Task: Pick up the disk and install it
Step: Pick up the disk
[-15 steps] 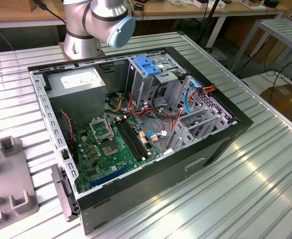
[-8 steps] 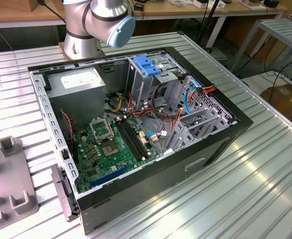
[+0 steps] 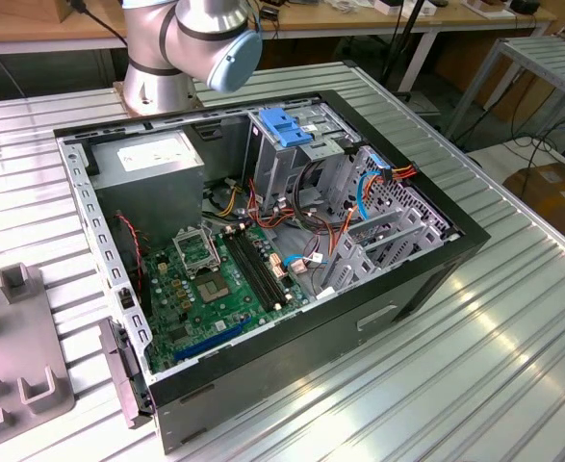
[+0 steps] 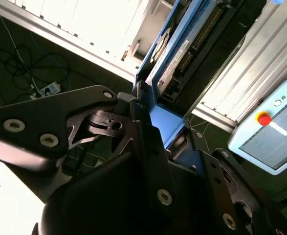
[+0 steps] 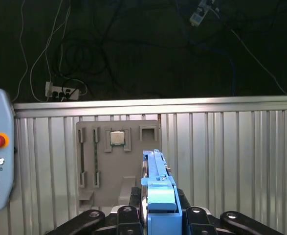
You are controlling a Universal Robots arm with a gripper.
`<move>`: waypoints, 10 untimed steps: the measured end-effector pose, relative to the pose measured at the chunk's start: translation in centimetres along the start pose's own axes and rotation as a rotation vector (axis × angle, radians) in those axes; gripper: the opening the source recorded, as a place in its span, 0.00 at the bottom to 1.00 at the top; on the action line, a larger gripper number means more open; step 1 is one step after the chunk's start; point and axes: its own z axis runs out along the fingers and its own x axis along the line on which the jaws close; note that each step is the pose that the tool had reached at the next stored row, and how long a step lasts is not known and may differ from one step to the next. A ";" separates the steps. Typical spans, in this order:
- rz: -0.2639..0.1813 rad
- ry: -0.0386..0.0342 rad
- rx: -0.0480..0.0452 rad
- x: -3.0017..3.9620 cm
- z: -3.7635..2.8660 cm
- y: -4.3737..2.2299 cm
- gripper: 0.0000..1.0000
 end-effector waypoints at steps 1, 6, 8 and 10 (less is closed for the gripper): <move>0.000 0.0000 -0.0001 -0.02 0.01 -0.49 0.37; 0.000 0.0000 -0.0001 -0.08 0.06 -2.38 0.37; 0.000 0.0000 0.0000 -0.10 0.08 -2.79 0.37; 0.000 0.0000 -0.0001 -0.12 0.09 -3.27 0.37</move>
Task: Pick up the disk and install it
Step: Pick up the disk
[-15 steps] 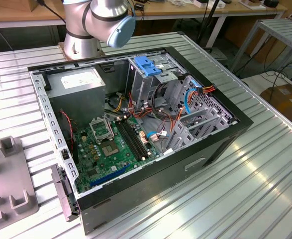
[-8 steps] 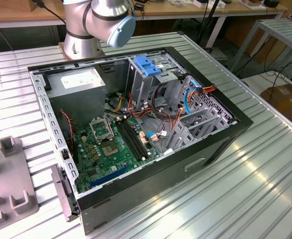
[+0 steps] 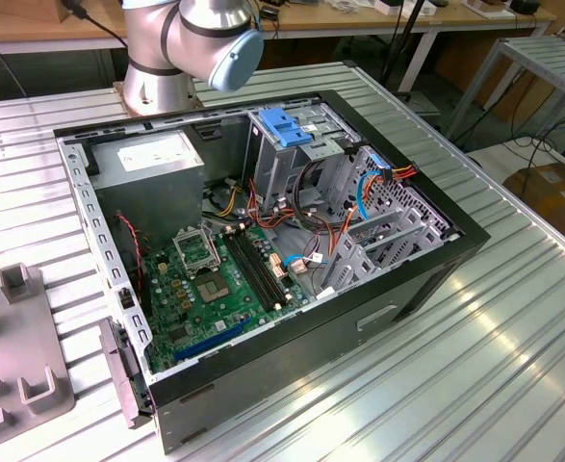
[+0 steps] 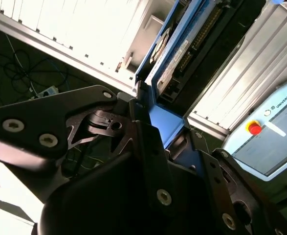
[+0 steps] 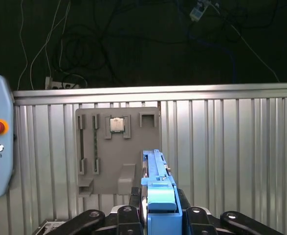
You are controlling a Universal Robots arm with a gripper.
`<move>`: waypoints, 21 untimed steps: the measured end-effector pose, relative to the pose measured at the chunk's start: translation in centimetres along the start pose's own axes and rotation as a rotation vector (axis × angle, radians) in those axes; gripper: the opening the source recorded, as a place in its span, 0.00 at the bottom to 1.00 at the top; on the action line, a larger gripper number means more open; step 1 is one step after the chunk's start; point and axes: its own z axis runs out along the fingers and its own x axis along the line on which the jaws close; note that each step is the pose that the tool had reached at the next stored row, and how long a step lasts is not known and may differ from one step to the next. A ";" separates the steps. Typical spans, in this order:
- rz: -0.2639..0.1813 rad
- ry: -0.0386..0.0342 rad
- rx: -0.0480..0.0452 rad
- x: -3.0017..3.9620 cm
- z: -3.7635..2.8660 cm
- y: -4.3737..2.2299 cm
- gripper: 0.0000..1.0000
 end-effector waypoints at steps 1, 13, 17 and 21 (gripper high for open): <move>0.000 0.0000 0.0000 -0.01 0.01 -0.19 0.37; 0.000 0.0000 0.0000 -0.21 0.16 -5.91 0.37; 0.000 0.0000 0.0000 -0.31 0.25 -8.75 0.37; 0.000 0.0000 0.0001 -0.40 0.32 -11.38 0.37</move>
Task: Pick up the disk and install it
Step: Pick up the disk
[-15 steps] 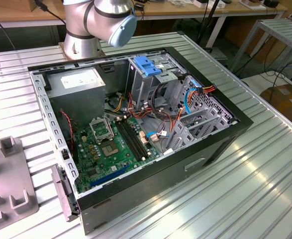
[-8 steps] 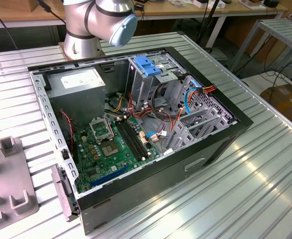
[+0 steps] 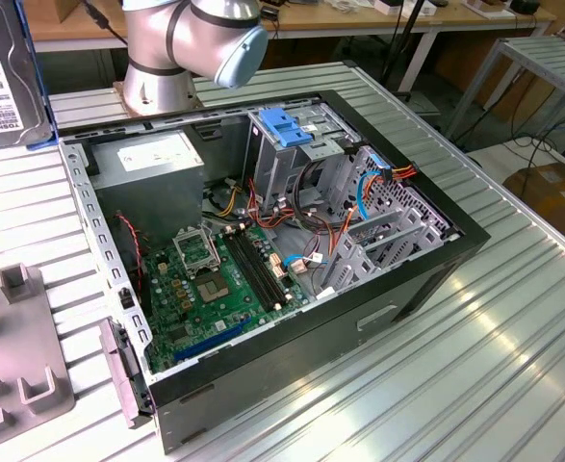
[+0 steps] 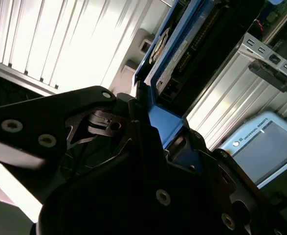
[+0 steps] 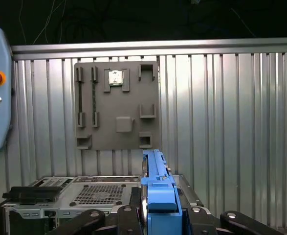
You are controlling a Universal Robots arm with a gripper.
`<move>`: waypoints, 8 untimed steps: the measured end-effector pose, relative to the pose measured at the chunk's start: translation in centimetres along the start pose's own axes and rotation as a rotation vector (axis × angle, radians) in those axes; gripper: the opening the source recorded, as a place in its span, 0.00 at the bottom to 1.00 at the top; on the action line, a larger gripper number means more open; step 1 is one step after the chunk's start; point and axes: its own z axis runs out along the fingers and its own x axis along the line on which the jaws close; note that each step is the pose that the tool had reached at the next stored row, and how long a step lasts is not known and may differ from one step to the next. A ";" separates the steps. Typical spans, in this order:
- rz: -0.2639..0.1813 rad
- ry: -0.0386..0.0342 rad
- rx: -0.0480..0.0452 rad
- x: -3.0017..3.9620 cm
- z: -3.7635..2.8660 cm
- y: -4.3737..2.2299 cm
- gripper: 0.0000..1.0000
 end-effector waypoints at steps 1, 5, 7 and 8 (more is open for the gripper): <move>0.000 0.0001 -0.0001 -0.01 0.00 -0.28 0.37; 0.000 0.0000 0.0000 -0.06 0.05 -1.65 0.37; 0.000 0.0001 -0.0001 -0.08 0.06 -2.25 0.37; 0.000 0.0001 -0.0001 -0.09 0.07 -2.46 0.37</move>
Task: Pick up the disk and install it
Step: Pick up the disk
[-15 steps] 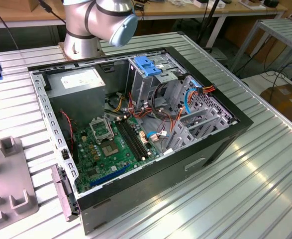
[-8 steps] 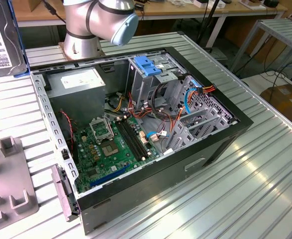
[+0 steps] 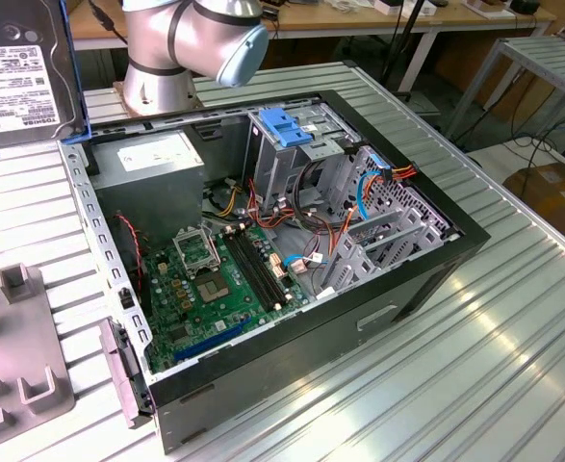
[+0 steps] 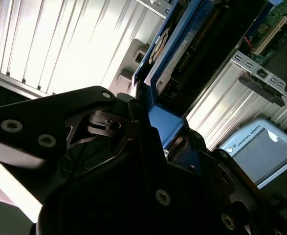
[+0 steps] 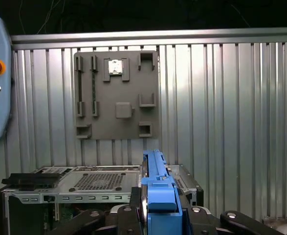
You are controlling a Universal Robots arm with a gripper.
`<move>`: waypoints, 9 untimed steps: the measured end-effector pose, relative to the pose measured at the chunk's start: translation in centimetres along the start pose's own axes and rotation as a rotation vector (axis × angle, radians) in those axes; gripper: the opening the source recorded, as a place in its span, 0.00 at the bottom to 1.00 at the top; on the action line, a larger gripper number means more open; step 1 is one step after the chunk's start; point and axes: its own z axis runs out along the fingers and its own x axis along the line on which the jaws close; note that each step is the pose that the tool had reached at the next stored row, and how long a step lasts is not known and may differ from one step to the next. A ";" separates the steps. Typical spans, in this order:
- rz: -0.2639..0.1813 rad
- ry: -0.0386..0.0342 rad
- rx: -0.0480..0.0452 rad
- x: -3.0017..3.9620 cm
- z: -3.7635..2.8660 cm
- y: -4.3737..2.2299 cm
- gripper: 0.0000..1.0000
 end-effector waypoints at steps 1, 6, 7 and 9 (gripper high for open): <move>0.000 0.0000 0.0000 -0.02 0.02 -0.51 0.37; 0.000 0.0000 0.0000 -0.09 0.06 -2.42 0.37; 0.000 0.0000 0.0000 -0.10 0.08 -2.79 0.37; 0.000 0.0000 0.0001 -0.12 0.09 -3.25 0.37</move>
